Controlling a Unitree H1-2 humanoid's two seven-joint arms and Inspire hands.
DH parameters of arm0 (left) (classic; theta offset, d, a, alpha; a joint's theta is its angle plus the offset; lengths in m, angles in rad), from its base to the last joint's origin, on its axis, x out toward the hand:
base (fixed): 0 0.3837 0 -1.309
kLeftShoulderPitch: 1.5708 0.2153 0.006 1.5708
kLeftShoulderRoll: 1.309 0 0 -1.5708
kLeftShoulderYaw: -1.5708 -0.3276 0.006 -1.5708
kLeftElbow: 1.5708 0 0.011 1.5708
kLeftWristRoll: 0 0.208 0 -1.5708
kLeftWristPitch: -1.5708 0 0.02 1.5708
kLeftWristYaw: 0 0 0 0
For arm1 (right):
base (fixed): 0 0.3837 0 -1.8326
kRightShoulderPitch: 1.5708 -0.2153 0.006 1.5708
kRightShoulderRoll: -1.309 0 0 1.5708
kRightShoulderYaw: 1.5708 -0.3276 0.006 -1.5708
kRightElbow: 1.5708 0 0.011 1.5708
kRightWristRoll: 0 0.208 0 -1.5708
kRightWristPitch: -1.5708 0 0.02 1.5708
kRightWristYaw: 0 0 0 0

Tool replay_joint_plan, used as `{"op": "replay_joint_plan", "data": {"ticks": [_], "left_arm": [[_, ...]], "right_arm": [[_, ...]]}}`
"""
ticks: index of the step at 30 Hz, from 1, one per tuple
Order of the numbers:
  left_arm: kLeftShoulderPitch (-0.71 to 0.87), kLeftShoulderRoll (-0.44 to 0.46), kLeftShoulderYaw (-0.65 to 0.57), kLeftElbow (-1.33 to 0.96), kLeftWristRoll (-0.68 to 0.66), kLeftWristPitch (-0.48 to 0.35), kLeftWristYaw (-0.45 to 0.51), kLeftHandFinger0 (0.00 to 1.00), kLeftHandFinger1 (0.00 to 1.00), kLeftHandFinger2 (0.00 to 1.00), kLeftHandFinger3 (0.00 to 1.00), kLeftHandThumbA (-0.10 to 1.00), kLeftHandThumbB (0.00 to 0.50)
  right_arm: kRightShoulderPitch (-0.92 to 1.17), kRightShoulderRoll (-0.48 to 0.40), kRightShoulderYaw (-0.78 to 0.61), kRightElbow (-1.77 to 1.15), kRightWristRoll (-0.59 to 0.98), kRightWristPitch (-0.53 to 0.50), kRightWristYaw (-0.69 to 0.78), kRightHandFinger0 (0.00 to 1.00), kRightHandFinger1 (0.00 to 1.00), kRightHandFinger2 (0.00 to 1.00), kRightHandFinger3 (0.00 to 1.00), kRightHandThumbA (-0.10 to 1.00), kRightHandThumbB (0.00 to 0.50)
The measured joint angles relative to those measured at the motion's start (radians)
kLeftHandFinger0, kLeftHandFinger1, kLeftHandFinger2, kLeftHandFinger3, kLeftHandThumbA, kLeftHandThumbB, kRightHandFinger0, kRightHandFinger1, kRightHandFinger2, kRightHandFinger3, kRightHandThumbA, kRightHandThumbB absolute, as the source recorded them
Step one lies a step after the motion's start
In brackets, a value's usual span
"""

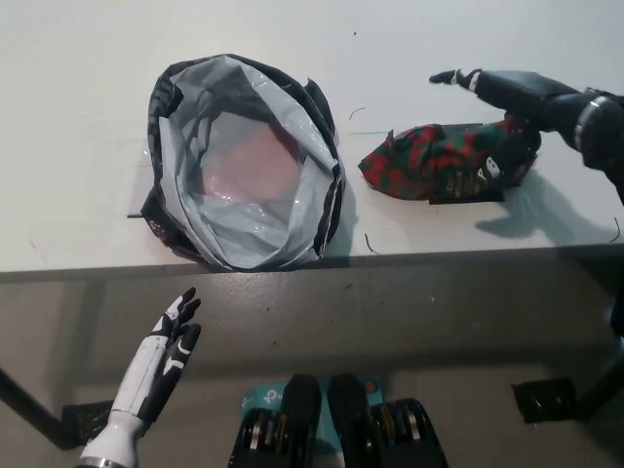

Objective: The robot uses its right hand to pick up a bag of coffee beans and puts it in the black plastic bag, then the robot grabs the top of the bag and lifts it.

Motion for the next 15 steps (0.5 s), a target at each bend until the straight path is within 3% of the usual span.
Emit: {"op": "replay_joint_plan", "data": {"ticks": [15], "left_arm": [[0.000, 0.000, 0.000, -0.001, -0.001, 0.000, 0.000, 1.00, 1.00, 1.00, 1.00, 1.00, 0.213]], "right_arm": [[-0.150, 0.043, 0.051, 0.225, -0.100, -0.001, 0.059, 1.00, 1.00, 1.00, 1.00, 1.00, 0.500]]}}
